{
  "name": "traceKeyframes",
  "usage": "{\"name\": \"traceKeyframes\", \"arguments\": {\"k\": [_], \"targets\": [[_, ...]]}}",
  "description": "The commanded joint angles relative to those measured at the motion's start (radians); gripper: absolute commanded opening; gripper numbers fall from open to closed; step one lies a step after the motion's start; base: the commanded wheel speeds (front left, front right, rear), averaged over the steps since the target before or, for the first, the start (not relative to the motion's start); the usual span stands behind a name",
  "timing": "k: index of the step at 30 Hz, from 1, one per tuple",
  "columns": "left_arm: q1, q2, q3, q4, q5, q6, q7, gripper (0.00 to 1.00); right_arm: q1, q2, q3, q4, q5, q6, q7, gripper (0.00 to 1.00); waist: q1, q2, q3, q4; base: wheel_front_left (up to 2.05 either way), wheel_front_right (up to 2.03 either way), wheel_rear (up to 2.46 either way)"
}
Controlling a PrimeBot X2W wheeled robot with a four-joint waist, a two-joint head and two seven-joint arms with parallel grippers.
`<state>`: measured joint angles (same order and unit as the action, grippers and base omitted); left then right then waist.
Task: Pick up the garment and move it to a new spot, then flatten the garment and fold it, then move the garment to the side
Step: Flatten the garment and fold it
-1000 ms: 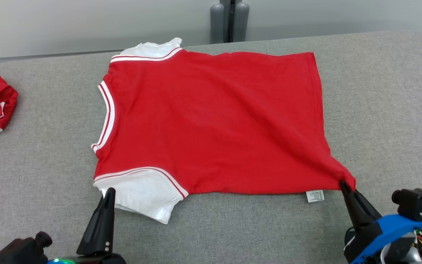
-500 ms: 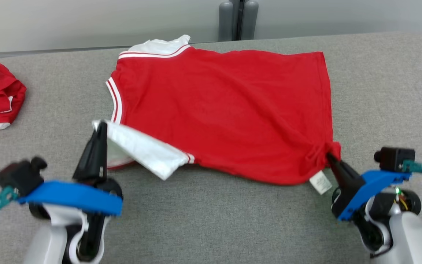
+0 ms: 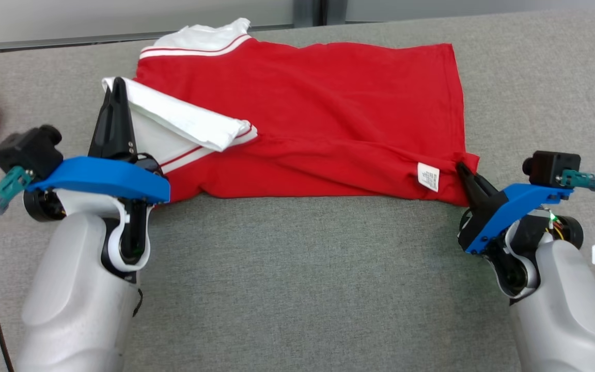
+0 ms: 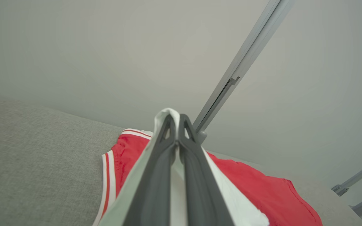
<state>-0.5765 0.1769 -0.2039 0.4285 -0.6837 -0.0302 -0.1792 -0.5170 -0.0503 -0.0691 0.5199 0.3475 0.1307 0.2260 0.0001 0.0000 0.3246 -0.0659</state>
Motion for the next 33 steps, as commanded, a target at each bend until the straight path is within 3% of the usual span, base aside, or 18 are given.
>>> {"name": "traceKeyframes", "arguments": {"k": [1, 7, 8, 9, 10, 11, 18, 23, 33], "targets": [[-0.023, 0.001, 0.000, 0.011, 0.007, -0.005, -0.005, 0.00, -0.019, -0.001, 0.004, 0.008, 0.004, 0.000, -0.007, 0.00, -0.0001, 0.0000, 0.002, -0.002, 0.00, 0.00, 0.00], [-0.099, 0.005, -0.016, 0.146, 0.023, -0.021, -0.020, 0.00, -0.086, -0.001, 0.062, 0.078, 0.031, 0.000, -0.065, 0.00, -0.0001, 0.0000, 0.016, -0.019, 0.00, 0.00, 0.00], [-0.106, 0.005, -0.017, 0.160, 0.025, -0.023, -0.026, 0.00, -0.099, -0.001, 0.072, 0.088, 0.031, 0.000, -0.082, 0.15, -0.0001, 0.0000, 0.016, -0.021, 0.00, 0.00, 0.00], [-0.112, 0.005, -0.017, 0.174, 0.026, -0.025, -0.030, 0.07, -0.110, -0.001, 0.078, 0.096, 0.028, 0.000, -0.103, 0.39, -0.0001, 0.0000, 0.017, -0.023, 0.00, 0.00, 0.00], [-0.116, 0.004, -0.018, 0.186, 0.026, -0.029, -0.035, 0.47, -0.120, -0.001, 0.086, 0.102, 0.020, 0.000, -0.126, 1.00, -0.0001, 0.0000, 0.017, -0.023, 0.00, 0.00, 0.00], [-0.117, 0.004, -0.020, 0.196, 0.030, -0.032, -0.039, 1.00, -0.126, -0.001, 0.089, 0.110, 0.015, 0.000, -0.148, 1.00, -0.0001, 0.0000, 0.017, -0.024, 0.00, 0.00, 0.00], [-0.045, 0.001, -0.033, 0.175, 0.019, -0.065, -0.063, 1.00, -0.100, -0.001, 0.088, 0.096, -0.038, 0.000, -0.310, 1.00, -0.0001, 0.0000, 0.007, -0.018, 0.00, 0.00, 0.00], [0.094, 0.033, -0.024, 0.080, -0.011, -0.070, -0.048, 1.00, 0.000, -0.001, 0.075, 0.021, -0.099, 0.000, -0.336, 1.00, -0.0001, 0.0000, -0.004, -0.010, 0.00, 0.00, 0.00], [0.303, 0.086, 0.016, -0.103, -0.105, 0.059, 0.182, 1.00, 0.202, -0.001, 0.045, -0.200, -0.150, 0.000, -0.260, 1.00, -0.0001, 0.0000, 0.000, 0.003, 0.00, 0.00, 0.00]]}}
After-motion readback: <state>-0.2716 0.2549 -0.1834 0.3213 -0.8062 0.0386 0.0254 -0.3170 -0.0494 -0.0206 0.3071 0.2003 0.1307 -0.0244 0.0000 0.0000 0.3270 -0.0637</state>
